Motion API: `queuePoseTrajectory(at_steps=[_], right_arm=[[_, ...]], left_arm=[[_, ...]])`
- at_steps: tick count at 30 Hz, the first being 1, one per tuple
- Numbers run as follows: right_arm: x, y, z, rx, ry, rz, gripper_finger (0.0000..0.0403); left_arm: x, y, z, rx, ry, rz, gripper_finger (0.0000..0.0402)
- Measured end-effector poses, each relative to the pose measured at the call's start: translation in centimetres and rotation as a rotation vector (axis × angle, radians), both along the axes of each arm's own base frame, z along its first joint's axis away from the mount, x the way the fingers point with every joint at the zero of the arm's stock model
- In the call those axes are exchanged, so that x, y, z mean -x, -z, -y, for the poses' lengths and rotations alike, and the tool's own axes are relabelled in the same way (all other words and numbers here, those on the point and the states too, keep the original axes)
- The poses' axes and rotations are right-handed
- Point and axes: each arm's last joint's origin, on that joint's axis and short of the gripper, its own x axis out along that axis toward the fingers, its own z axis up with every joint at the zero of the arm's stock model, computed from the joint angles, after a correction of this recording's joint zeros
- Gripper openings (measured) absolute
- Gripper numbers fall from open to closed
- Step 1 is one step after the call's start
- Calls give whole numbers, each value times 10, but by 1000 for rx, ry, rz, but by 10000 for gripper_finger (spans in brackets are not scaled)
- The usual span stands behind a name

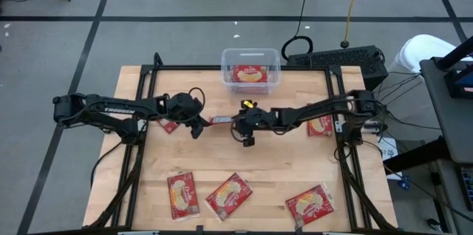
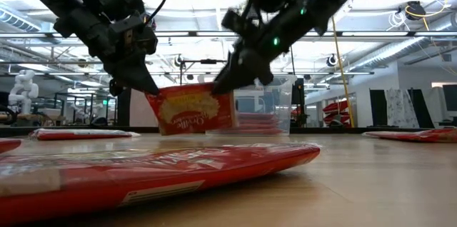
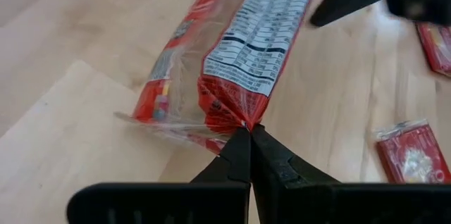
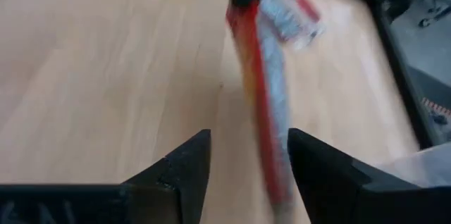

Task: Sort popcorn bags into baskets
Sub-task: Put the popcorn bags into the transparent bin

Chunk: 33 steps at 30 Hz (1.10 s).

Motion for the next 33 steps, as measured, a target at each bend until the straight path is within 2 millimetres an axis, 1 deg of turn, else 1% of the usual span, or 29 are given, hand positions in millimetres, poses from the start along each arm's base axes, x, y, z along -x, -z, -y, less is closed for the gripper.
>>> queuePoseTrajectory(at_steps=[2, 5, 9, 11, 12, 14, 18, 22, 25, 29, 33], right_arm=[[-2, 10, 1, 28, 37, -22, 168], [-3, 17, 2, 61, 43, -40, 134], [-4, 18, 2, 70, 35, -41, 62], [-4, 17, 2, 72, 38, -39, 26], [-3, 17, 3, 74, 38, -40, 16], [-3, 15, 5, 78, 42, -36, 12], [2, 10, 13, 68, 66, -30, 25], [19, 6, 21, 32, 115, -32, 13], [36, -2, 27, -9, 167, 18, 7], [62, -10, 32, -82, 235, 160, 14], [84, -16, 34, -167, 212, 365, 16]], left_arm=[[0, 0, 0, 7, 13, 1, 1], [0, 0, 1, 9, 16, -1, 2], [-1, -1, 0, -18, 17, 17, 15], [-2, -3, -1, -54, 8, 33, 28], [-3, -3, -2, -84, 15, 40, 37], [-3, -6, -1, -163, 40, 58, 58], [-1, -16, -2, -303, 14, 99, 107], [5, -29, -4, -382, -55, 129, 158], [10, -37, -4, -429, -102, 152, 187], [12, -42, -2, -505, -128, 166, 201], [9, -43, 0, -558, -124, 228, 192]])
